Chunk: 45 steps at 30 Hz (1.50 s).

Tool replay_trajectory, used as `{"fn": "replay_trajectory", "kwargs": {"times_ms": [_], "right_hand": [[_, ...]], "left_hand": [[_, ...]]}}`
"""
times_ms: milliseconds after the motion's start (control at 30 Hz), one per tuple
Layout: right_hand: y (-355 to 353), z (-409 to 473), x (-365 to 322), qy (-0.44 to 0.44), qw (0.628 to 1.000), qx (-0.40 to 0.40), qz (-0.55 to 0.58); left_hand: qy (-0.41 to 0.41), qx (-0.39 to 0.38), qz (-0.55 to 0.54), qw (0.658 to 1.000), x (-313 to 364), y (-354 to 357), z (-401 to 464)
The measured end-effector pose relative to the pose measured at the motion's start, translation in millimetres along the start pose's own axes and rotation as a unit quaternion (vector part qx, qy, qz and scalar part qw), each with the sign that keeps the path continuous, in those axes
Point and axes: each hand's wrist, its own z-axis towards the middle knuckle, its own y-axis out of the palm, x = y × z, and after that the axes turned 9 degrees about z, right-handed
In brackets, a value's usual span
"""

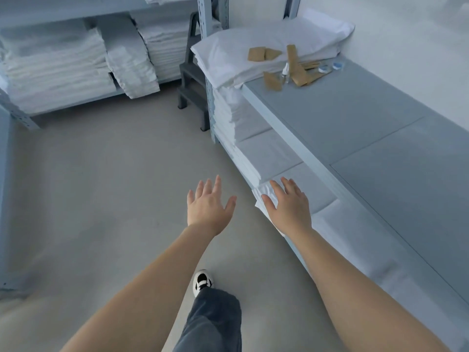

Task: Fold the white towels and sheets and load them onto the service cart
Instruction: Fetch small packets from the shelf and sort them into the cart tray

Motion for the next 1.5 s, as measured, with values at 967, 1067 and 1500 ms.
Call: {"fn": "replay_trajectory", "kwargs": {"times_ms": [967, 1067, 1500], "right_hand": [[-5, 384, -52, 0.151, 0.982, 0.109, 0.014], [-19, 426, -47, 0.168, 0.979, 0.116, 0.020], [-30, 514, -55, 0.186, 0.975, 0.119, 0.021]], "left_hand": [[0.207, -0.014, 0.045, 0.977, 14, -67, 455], [0.219, -0.004, 0.040, 0.975, 30, -81, 500], [0.276, 0.001, 0.052, 0.960, 57, -102, 608]]}}
